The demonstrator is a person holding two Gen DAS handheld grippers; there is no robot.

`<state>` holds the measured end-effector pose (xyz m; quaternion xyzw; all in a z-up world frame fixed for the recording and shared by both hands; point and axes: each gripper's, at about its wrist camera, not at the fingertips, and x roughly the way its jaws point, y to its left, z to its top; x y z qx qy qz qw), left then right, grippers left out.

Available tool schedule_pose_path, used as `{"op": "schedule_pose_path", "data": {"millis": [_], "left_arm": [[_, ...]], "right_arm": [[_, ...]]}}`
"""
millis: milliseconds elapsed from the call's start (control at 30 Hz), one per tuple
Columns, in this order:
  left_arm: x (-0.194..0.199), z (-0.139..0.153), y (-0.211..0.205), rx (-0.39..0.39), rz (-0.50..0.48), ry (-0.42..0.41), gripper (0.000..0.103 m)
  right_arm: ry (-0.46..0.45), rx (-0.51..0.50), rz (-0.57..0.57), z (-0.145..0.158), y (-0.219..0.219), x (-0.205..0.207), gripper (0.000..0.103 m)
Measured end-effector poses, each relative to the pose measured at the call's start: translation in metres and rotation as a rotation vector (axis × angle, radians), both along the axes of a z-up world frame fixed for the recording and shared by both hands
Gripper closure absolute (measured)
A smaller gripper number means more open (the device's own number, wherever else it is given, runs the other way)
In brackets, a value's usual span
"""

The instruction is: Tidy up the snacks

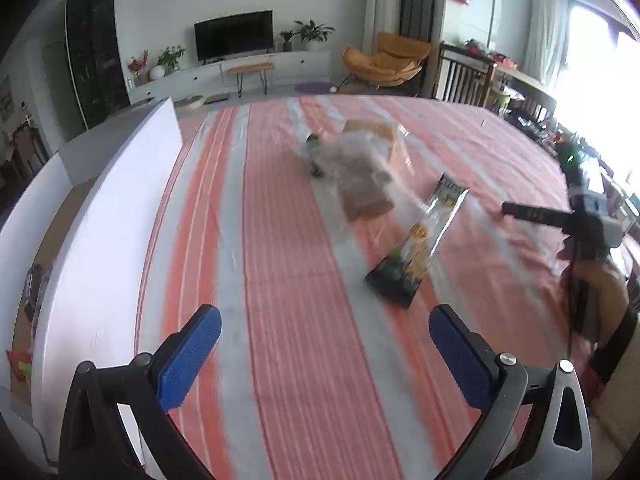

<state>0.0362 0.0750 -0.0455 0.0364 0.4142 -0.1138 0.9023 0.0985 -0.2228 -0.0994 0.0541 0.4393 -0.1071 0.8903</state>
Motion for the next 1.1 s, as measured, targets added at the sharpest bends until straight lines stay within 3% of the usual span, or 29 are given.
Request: {"op": "schedule_pose_path", "data": {"millis": [133,200,300,367,400,467,533,600,667,733,900,1000,1100], "left_arm": [[-0.002,-0.002,0.018,-0.053,0.041,0.011,0.0],[0.0,-0.003,0.025,-0.092,0.064,0.026,0.0],[-0.004,-0.007,0.031,-0.115,0.086,0.027,0.0],[-0.005,-0.01,0.033,-0.116,0.093,0.03,0.0],[-0.004,-0.011,0.033,-0.115,0.095,0.036,0.0],[-0.005,-0.011,0.035,-0.11,0.102,0.044,0.0],[-0.007,-0.009,0.04,-0.109,0.113,0.036,0.0],[-0.011,-0.007,0.047,-0.113,0.125,0.028,0.0],[-0.012,-0.007,0.053,-0.115,0.139,0.026,0.0],[-0.012,-0.009,0.057,-0.122,0.154,0.033,0.0],[-0.003,-0.02,0.057,-0.151,0.163,0.075,0.0],[0.006,-0.026,0.044,-0.131,0.127,0.085,0.0],[0.024,-0.035,0.03,-0.086,0.085,0.102,0.0]], "right_arm": [[0.022,0.008,-0.012,0.0,0.001,0.004,0.009],[0.09,0.054,-0.041,0.006,0.003,0.007,0.01],[-0.004,0.172,0.034,0.032,0.036,-0.007,0.01],[-0.064,0.124,0.191,0.049,0.088,-0.018,0.01],[-0.083,0.05,0.328,0.055,0.129,-0.025,0.011],[-0.099,-0.085,0.474,0.053,0.176,-0.035,0.011],[-0.107,-0.238,0.584,0.038,0.215,-0.043,0.011],[-0.069,-0.277,0.624,0.02,0.225,-0.042,0.011],[-0.012,-0.254,0.659,0.002,0.22,-0.038,0.011],[-0.015,-0.227,0.672,0.002,0.203,-0.038,0.011],[-0.02,-0.41,0.587,0.001,0.148,-0.031,0.011],[-0.023,-0.364,0.488,0.01,0.1,-0.022,0.011],[-0.085,-0.269,0.405,0.023,0.062,-0.03,0.011]]}}
